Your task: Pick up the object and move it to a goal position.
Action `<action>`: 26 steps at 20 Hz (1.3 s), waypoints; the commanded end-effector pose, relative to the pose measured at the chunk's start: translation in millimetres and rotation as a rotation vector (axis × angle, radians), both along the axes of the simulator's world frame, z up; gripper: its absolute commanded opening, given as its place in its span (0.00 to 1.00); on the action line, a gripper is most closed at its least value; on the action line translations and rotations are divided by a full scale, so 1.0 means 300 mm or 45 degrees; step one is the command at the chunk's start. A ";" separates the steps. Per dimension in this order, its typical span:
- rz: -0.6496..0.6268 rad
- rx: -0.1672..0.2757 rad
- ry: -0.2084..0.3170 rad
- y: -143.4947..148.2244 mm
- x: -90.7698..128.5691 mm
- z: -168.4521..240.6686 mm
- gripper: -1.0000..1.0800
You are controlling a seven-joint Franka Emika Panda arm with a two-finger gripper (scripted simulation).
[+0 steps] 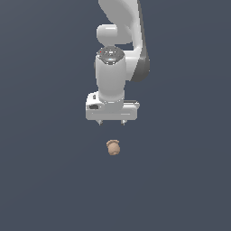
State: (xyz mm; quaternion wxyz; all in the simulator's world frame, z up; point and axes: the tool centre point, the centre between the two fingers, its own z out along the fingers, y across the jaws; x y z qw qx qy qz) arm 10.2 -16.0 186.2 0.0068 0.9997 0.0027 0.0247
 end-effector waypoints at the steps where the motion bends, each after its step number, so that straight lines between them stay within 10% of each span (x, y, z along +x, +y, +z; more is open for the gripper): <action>1: 0.000 0.000 0.000 0.000 0.000 0.000 0.96; 26: 0.074 -0.001 0.021 0.024 0.065 -0.085 0.96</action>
